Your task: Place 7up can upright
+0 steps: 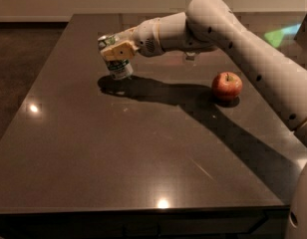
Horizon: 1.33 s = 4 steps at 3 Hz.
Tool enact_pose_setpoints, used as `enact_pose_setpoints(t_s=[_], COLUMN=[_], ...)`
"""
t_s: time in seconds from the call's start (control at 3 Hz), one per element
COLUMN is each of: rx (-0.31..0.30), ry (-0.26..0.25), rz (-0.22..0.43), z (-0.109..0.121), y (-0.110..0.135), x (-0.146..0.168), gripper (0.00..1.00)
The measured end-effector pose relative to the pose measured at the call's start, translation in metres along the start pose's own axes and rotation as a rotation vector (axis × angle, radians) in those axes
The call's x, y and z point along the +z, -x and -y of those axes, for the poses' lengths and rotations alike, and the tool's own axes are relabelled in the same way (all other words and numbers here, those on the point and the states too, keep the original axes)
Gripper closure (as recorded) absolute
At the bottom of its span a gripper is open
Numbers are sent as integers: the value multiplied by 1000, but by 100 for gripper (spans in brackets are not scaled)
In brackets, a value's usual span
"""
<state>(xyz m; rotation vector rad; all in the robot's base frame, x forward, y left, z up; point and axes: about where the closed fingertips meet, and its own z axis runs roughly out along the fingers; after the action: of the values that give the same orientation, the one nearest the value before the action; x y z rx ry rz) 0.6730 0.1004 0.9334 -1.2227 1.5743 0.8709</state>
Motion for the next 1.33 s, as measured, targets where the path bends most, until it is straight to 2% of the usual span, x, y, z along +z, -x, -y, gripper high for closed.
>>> enact_pose_setpoints(t_s=[0.67, 1.33], rx=[-69, -70], ry=[-14, -28], rz=[40, 108], z=[-2, -1], y=[5, 0], x=[17, 21], gripper=[100, 100])
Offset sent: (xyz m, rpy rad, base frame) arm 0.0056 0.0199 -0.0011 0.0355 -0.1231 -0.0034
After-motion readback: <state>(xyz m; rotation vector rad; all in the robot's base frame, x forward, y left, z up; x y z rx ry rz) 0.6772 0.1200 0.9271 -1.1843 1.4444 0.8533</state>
